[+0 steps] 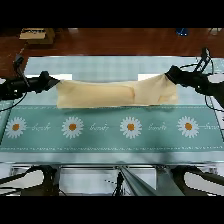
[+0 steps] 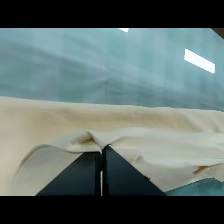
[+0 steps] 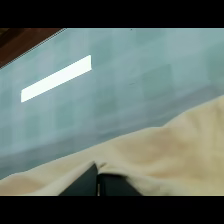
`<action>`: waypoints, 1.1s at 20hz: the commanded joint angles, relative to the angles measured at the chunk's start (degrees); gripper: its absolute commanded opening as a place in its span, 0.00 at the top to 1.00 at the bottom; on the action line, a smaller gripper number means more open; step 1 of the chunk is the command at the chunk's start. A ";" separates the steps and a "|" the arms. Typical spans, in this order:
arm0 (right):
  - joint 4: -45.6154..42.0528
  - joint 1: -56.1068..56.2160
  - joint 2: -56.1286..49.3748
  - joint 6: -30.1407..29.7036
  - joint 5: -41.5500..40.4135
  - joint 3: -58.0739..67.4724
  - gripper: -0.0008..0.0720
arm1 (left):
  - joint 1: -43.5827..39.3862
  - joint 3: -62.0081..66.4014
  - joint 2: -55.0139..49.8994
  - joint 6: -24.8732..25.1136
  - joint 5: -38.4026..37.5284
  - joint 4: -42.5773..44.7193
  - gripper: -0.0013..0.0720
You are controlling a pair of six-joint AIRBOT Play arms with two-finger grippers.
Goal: Fold the shirts.
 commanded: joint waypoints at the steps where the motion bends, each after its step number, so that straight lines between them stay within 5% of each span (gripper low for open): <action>1: -0.09 0.33 -3.23 0.35 -4.13 0.04 0.95 | -0.15 2.97 -6.93 1.03 1.36 -0.13 0.95; 7: -0.15 0.33 -5.60 0.35 -4.02 0.04 0.95 | -0.59 2.93 -12.50 1.81 -0.87 -0.11 0.93; 8: -0.15 0.33 -5.62 0.37 -4.20 0.04 0.95 | -0.57 2.93 -12.61 1.81 -1.03 -0.11 0.85; 11: -0.15 0.26 -5.62 0.37 -4.22 0.04 0.95 | -0.20 2.95 -12.57 1.81 -3.28 0.04 0.40; 12: -0.15 0.26 -5.60 0.37 -4.17 0.04 0.94 | 0.24 2.95 -12.57 1.81 -4.57 0.24 0.36; 13: -0.13 0.26 -5.53 0.35 -4.07 0.04 0.84 | 0.90 2.95 -12.55 1.81 -5.86 0.66 0.36; 15: -0.33 -0.39 -5.05 0.37 -2.95 0.04 0.45 | 3.21 2.95 -12.24 1.77 -9.86 3.10 0.36; 19: -6.12 -7.65 -2.21 1.75 1.27 0.24 0.44 | 10.08 2.95 -10.38 0.24 -16.98 7.96 0.36; 22: -26.80 -13.29 -2.05 10.75 12.24 3.67 0.44 | 15.08 2.95 -8.07 -3.32 -17.27 8.90 0.41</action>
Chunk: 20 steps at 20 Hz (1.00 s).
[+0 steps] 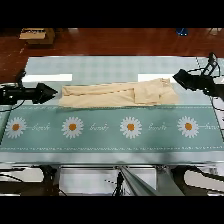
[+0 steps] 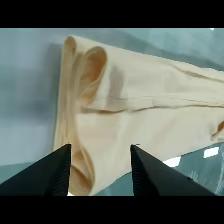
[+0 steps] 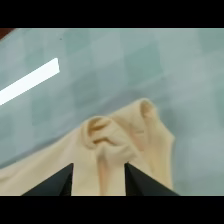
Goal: Fold the shirts.
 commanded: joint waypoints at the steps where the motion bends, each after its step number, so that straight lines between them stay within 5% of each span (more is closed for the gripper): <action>1: -22.23 -5.70 0.63 7.65 11.93 3.08 0.36 | 5.27 0.04 2.64 -2.29 -2.89 1.99 0.41; 4: -24.83 -8.07 -0.04 8.15 14.14 3.50 0.17 | 5.79 0.04 4.24 -0.81 -3.98 1.99 0.41; 10: -1.51 -8.28 -9.73 4.59 14.14 3.50 0.17 | 4.07 0.04 4.24 -0.37 -4.83 2.01 0.41; 16: 6.91 0.39 -15.80 0.76 10.73 3.50 0.17 | 3.63 0.04 4.22 1.20 -4.55 2.01 0.41; 18: 8.41 2.69 -15.78 0.61 9.62 3.76 0.25 | 3.63 0.04 4.22 1.36 -4.33 2.01 0.41; 20: 9.14 4.26 -15.76 0.09 10.32 4.59 0.48 | 3.61 0.04 4.22 1.33 -4.31 2.01 0.41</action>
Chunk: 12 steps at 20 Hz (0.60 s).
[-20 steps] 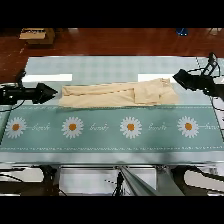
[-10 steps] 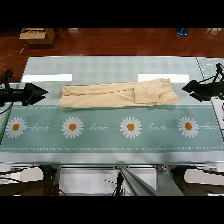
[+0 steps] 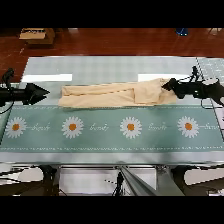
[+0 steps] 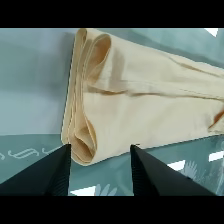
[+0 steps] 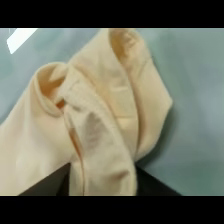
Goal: Fold the shirts.
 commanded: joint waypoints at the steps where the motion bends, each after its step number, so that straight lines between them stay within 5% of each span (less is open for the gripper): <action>1: 2.80 3.32 -0.59 -2.10 0.76 1.36 0.68 | -0.02 0.04 0.04 0.26 0.13 0.00 0.41; 2: 2.97 3.37 -0.59 -3.13 2.95 2.34 0.91 | -0.02 0.04 0.04 0.26 0.07 -0.02 0.48; 4: 2.69 3.26 -0.11 -4.70 9.14 4.85 0.95 | -0.04 0.04 0.04 0.26 -1.38 -0.28 0.94; 12: -4.20 3.54 14.08 -0.92 19.21 6.60 0.95 | -10.40 0.04 0.11 0.26 -3.06 -13.31 0.95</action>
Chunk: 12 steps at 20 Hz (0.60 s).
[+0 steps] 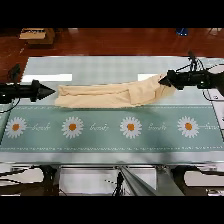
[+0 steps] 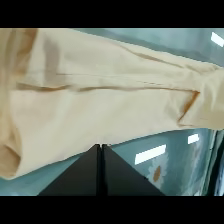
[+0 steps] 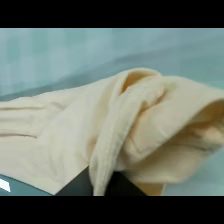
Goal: Fold the shirts.
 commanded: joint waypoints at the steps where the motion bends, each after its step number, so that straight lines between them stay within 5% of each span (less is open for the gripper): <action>1: -6.78 0.59 6.86 3.74 4.72 0.35 0.95 | -7.39 0.04 0.04 0.00 -0.28 -7.78 0.95; 5: -19.30 4.31 13.07 10.51 9.16 0.35 0.95 | -20.13 0.02 -0.02 -0.04 2.71 -9.86 0.95; 12: -24.00 14.47 20.24 19.78 11.76 0.35 0.95 | -41.55 0.02 -0.72 -0.26 15.08 -15.17 0.95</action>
